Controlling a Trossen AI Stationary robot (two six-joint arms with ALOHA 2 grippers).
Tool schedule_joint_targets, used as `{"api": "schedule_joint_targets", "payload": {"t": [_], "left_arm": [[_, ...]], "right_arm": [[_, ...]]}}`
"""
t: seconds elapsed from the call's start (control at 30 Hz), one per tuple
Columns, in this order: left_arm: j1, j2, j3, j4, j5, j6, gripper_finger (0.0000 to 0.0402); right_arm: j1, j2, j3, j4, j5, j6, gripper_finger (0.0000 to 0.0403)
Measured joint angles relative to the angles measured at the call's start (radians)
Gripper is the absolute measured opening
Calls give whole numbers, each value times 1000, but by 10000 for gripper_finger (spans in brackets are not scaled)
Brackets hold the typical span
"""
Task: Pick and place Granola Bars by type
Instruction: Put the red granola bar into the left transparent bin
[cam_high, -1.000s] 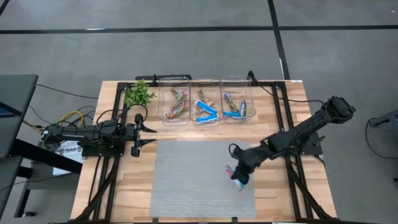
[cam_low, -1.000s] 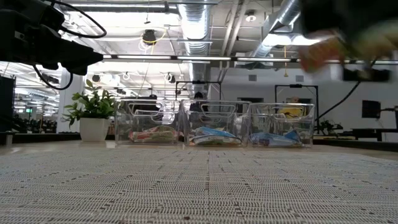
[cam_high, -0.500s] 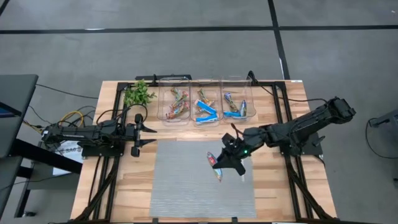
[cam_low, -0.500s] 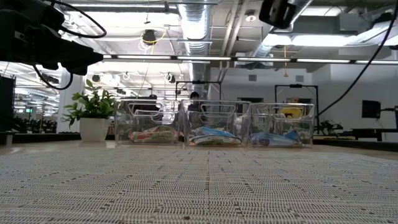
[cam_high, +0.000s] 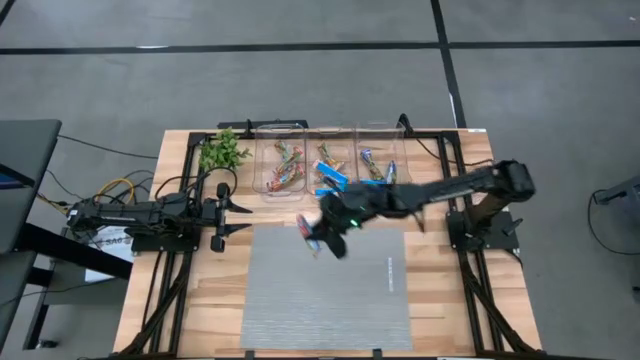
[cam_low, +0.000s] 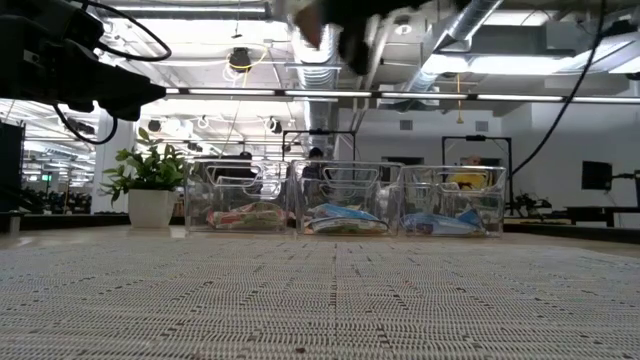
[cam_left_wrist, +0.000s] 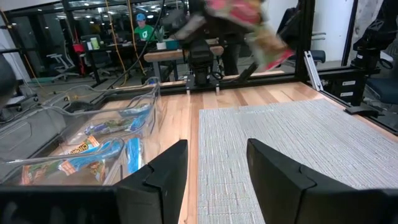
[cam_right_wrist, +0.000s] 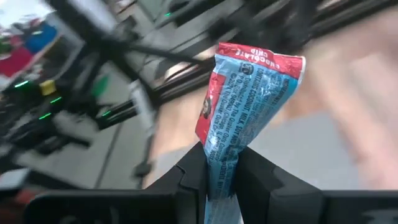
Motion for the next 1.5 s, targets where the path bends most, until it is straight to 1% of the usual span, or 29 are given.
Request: {"api": "schedule_joint_targets", "payload": {"t": [0.2,0.33,0.5,0.57,0.77,0.93,1.17,1.23,1.3,1.37,1.5], "left_arm": [[0,0,0,0,0,0,159],[0,0,0,0,0,0,159],[0,0,0,0,0,0,159],[0,0,0,0,0,0,159],[0,0,0,0,0,0,159],[0,0,0,0,0,0,159],[0,0,0,0,0,0,159],[0,0,0,0,0,0,159],[0,0,0,0,0,0,159],[0,0,0,0,0,0,159],[0,0,0,0,0,0,159]], "right_arm": [[-148,192,232,-54,0,-117,58],[-239,302,376,-60,0,-149,58],[-329,395,498,-87,8,-150,58],[-357,422,535,-100,33,-150,58],[-409,439,557,-119,54,-150,58],[-414,438,558,-149,53,-150,58],[-420,455,555,-242,49,-140,58],[-420,455,556,-241,49,-140,60],[-419,454,557,-240,47,-166,70],[-421,454,557,-245,45,-197,88],[-427,454,557,-244,38,-210,145]]}}
